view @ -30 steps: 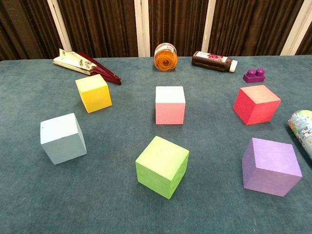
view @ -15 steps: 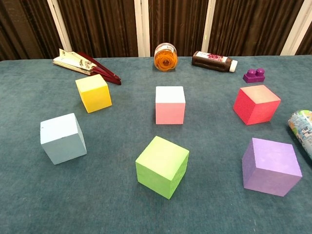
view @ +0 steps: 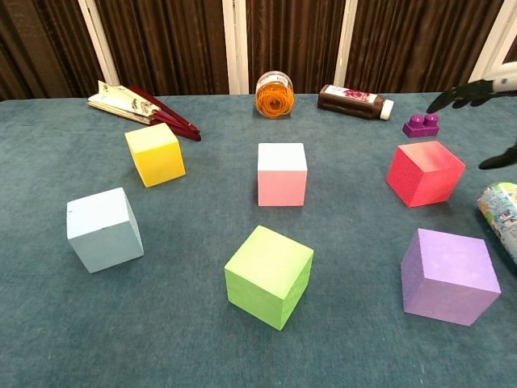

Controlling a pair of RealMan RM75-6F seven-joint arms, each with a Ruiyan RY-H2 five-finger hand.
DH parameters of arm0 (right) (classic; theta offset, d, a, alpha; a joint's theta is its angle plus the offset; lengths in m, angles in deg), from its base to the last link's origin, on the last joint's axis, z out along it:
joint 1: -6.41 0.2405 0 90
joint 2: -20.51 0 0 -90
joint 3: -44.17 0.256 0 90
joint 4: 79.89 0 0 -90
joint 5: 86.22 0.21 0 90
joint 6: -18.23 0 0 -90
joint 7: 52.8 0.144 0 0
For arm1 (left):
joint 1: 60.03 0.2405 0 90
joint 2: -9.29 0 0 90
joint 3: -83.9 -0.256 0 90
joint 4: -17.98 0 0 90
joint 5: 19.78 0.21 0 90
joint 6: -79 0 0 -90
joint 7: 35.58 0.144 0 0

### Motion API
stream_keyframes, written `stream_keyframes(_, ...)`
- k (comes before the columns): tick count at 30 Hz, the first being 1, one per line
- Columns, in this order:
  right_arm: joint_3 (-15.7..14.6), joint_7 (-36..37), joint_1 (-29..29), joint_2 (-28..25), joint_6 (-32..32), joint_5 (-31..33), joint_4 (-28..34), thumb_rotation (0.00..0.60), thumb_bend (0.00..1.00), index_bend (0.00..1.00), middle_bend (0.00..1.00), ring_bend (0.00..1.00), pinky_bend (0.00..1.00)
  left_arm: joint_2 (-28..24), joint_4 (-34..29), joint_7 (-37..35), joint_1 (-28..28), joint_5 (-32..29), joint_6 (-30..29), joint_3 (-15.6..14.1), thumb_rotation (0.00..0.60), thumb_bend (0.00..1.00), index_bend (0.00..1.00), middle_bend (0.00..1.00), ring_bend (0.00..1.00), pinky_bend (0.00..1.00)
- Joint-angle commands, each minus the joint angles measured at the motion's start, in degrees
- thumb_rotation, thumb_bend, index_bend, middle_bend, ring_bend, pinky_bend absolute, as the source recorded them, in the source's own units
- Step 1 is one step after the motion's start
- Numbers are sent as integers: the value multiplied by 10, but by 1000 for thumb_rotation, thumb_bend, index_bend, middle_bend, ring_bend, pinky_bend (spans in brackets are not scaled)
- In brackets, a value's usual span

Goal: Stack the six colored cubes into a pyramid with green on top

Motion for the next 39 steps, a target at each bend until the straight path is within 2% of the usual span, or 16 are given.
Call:
stream_keyframes(1, -3, -29, 35, 18, 25, 40, -30, 600, 272, 110, 60, 0, 0, 3, 0, 6, -1, -5, 0, 3, 600, 352, 49, 0, 0, 0)
stream_keyframes(6, -12, -53, 71, 36, 34, 96, -59, 600, 273, 110, 60, 0, 0, 8, -1, 20, -4, -15, 4, 8, 600, 352, 49, 0, 0, 0)
stream_keyframes(14, -48, -78, 114, 55, 64, 157, -96, 600, 274, 92, 60, 0, 0, 15, -2, 40, -5, -21, 5, 10, 600, 353, 49, 0, 0, 0)
stream_keyframes(26, -83, -86, 149, 86, 78, 187, -138, 600, 273, 94, 66, 0, 0, 24, -3, 63, -8, -26, 9, 10, 600, 353, 49, 0, 0, 0)
stream_keyframes(39, -102, -76, 159, 115, 71, 191, -175, 600, 273, 217, 171, 0, 0, 29, -7, 79, -11, -37, 16, 12, 600, 352, 65, 0, 0, 0)
